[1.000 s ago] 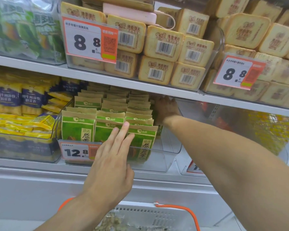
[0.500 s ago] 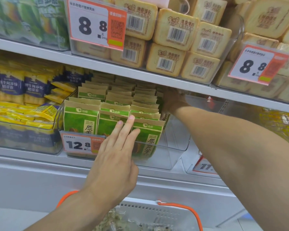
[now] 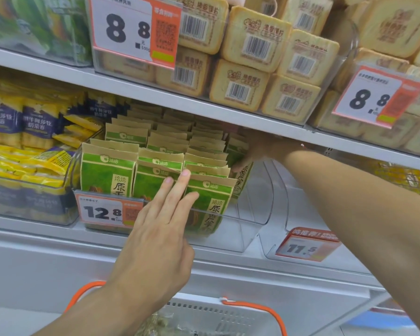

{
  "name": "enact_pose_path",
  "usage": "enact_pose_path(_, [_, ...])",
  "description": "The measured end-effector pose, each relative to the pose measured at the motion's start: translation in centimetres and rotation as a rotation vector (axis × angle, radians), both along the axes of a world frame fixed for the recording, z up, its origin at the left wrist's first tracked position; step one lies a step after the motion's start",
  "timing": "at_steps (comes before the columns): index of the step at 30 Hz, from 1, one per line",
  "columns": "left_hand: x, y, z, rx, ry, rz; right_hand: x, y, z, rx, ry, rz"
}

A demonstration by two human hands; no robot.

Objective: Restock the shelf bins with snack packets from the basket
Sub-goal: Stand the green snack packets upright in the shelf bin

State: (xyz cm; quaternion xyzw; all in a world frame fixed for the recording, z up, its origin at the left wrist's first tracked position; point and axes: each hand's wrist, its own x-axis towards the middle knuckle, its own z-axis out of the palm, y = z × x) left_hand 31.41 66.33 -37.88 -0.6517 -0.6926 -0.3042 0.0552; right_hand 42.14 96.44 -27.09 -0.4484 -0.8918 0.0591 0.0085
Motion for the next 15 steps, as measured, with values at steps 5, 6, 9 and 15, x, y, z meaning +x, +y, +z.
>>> enact_pose_path(5, [0.2, 0.2, -0.2, -0.002, -0.004, 0.002, 0.3, 0.2, 1.0, -0.113, -0.044, 0.046])
enact_pose_path(6, [0.2, 0.2, -0.2, -0.002, -0.001, 0.004, 0.3, 0.2, 1.0, -0.138, -0.053, 0.055])
enact_pose_path(9, [0.2, 0.3, -0.2, -0.004, -0.001, 0.016, 0.2, 0.2, 0.6, -0.139, -0.030, 0.083])
enact_pose_path(15, [0.3, 0.5, -0.3, -0.003, 0.024, 0.020, -0.7, 0.8, -0.6, -0.123, -0.076, 0.088])
